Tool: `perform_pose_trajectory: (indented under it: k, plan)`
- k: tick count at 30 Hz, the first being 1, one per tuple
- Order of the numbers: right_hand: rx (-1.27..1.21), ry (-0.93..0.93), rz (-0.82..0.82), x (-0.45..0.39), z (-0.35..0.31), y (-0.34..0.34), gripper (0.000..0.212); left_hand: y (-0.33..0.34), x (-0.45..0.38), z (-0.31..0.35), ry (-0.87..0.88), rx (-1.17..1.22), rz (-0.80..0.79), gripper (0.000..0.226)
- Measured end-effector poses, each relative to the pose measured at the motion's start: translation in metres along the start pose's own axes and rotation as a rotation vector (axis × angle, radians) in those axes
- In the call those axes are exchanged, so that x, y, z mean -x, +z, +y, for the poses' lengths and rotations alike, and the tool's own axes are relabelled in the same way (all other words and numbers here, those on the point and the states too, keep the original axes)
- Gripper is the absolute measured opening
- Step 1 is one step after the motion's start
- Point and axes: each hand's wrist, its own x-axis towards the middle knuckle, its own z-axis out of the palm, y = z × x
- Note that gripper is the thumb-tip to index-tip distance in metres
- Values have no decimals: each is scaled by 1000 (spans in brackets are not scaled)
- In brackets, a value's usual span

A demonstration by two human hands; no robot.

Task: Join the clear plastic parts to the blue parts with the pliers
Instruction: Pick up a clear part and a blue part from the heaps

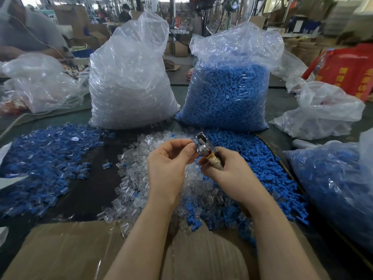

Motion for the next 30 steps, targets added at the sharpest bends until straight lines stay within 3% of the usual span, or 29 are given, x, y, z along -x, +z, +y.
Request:
perform_pose_trajectory:
  k: [9, 30]
  plan:
    - [77, -30, 4, 0, 2, 3, 1, -2, -1, 0, 4, 24, -7, 11]
    - [104, -54, -2, -1, 6, 4, 11, -2, 0, 1, 34, 31, -12, 11]
